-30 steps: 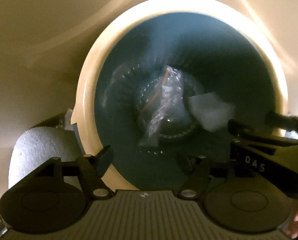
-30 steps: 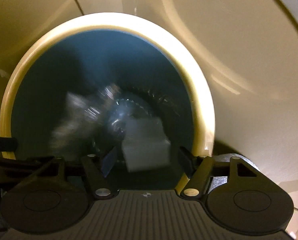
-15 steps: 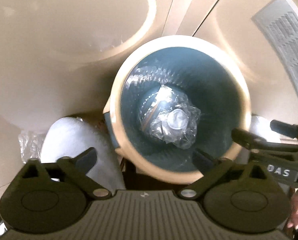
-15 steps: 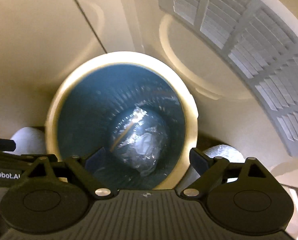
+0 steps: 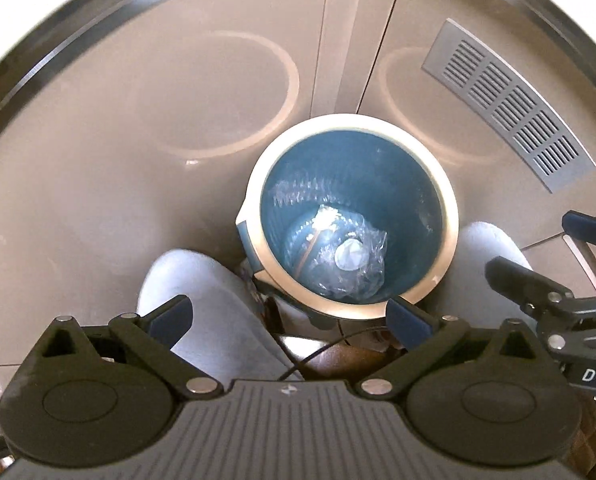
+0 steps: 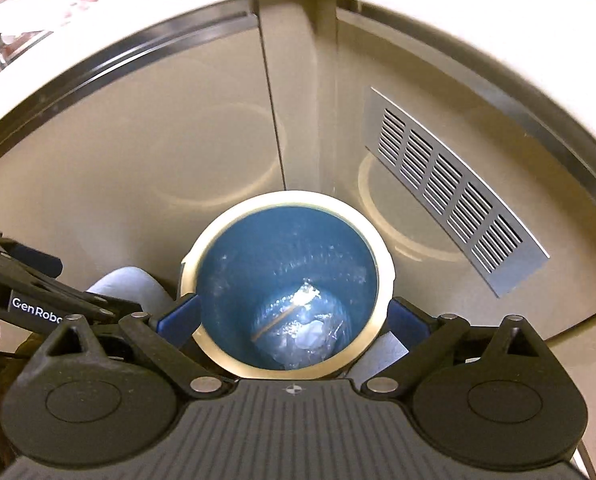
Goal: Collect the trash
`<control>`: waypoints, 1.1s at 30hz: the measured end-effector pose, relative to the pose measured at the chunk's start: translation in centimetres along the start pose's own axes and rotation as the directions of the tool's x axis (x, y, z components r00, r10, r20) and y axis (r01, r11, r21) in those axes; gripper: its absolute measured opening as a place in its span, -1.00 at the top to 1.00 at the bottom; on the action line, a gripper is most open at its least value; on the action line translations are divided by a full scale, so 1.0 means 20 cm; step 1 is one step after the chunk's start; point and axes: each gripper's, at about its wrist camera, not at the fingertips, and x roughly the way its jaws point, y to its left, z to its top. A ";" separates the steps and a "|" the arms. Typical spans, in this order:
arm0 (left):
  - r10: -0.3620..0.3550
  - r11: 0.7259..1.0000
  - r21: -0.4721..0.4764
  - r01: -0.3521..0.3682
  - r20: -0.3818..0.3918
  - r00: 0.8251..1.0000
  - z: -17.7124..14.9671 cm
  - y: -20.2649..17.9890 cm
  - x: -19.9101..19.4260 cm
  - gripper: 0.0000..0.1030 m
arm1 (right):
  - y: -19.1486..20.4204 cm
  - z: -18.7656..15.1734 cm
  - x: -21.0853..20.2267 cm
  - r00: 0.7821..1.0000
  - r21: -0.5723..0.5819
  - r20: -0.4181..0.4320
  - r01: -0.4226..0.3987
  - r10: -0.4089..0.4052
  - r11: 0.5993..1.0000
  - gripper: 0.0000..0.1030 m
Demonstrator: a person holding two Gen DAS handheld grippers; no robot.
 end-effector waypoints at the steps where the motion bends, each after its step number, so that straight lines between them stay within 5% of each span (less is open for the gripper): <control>1: 0.004 1.000 0.003 -0.004 0.010 1.000 -0.01 0.00 -0.02 -0.99 | 0.00 -0.01 0.00 1.000 0.002 0.004 0.000 0.000 1.000 -0.93; 9: 0.035 0.999 0.009 -0.036 0.084 0.996 -0.04 -0.01 -0.13 -0.99 | -0.01 -0.08 -0.01 0.999 0.018 0.041 0.001 -0.001 1.000 -0.93; 33: 0.064 0.997 0.040 -0.068 0.093 0.994 -0.05 -0.04 -0.13 -0.99 | -0.03 -0.10 0.01 0.999 0.068 0.032 -0.011 0.009 0.998 -0.94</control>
